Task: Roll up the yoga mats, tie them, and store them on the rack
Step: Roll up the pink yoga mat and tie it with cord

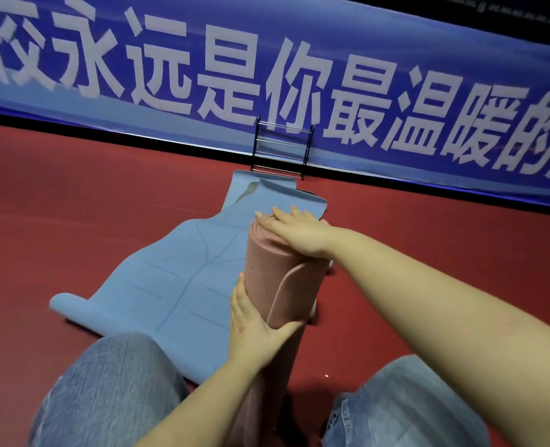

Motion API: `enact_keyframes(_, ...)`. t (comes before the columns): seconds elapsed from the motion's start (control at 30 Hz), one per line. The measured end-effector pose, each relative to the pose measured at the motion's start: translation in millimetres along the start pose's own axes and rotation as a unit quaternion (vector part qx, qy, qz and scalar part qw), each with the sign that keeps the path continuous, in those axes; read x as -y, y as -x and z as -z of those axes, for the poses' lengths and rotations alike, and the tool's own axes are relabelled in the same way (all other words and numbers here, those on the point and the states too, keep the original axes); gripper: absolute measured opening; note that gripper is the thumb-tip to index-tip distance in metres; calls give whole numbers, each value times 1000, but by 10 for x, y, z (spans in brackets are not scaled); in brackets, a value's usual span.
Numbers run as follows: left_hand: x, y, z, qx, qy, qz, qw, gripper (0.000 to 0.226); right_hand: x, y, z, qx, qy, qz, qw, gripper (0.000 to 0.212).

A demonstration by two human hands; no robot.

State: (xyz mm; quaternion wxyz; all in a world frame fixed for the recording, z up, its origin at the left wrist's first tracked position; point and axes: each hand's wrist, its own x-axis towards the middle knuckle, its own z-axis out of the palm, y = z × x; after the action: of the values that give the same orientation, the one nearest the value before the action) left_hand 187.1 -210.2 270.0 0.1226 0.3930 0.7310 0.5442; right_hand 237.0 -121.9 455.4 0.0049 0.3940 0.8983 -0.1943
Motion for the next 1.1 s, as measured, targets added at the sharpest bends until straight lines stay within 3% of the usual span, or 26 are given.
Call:
enact_keyframes(0.07, 0, -9, 19, 1, 1, 1, 1000, 134, 22, -7, 272, 20, -188, -25, 982, 81)
enact_keyframes(0.1, -20, -6, 14, 7, -1, -2, 1000, 133, -4, -18, 345, -8, -203, -19, 979, 74)
enact_keyframes(0.17, -50, -1, -34, 20, -10, -12, 1000, 132, -39, -59, 256, -94, -3, -21, 995, 65)
enact_keyframes(0.2, -53, 2, -54, 24, -17, -16, 999, 130, -49, -85, 128, -114, 75, -23, 990, 72)
enact_keyframes(0.23, -45, 1, -61, 25, -25, -17, 999, 127, -38, -79, -14, -125, 77, -28, 989, 81)
enact_keyframes(0.3, -8, -31, -37, 22, -34, -14, 999, 123, -5, -110, -201, -175, -76, 28, 981, 80)
enact_keyframes(0.4, 15, -65, 31, 24, -30, -11, 999, 123, 2, -23, -95, -261, -334, 119, 898, 45)
enact_keyframes(0.5, -18, -104, 38, 18, -24, -4, 1000, 125, -287, 183, -138, -413, -312, 135, 845, 23)
enact_keyframes(0.57, -47, -129, 9, 14, -18, 0, 1000, 126, -478, 346, -421, -469, -275, 105, 833, 37)
enact_keyframes(0.67, -100, -102, -57, 18, -8, -2, 1000, 128, -468, 479, -872, -416, -231, 76, 876, 73)
enact_keyframes(0.77, -149, -51, -69, 10, 5, 6, 1000, 128, -355, 423, -1011, -408, -210, 35, 888, 89)
enact_keyframes(0.97, -134, -170, 106, 11, 40, 35, 999, 119, -286, 222, -942, -414, -206, 7, 887, 81)
enact_keyframes(1.1, -257, -328, 233, 40, 43, 39, 998, 119, -270, 155, -742, -421, -201, 42, 884, 70)
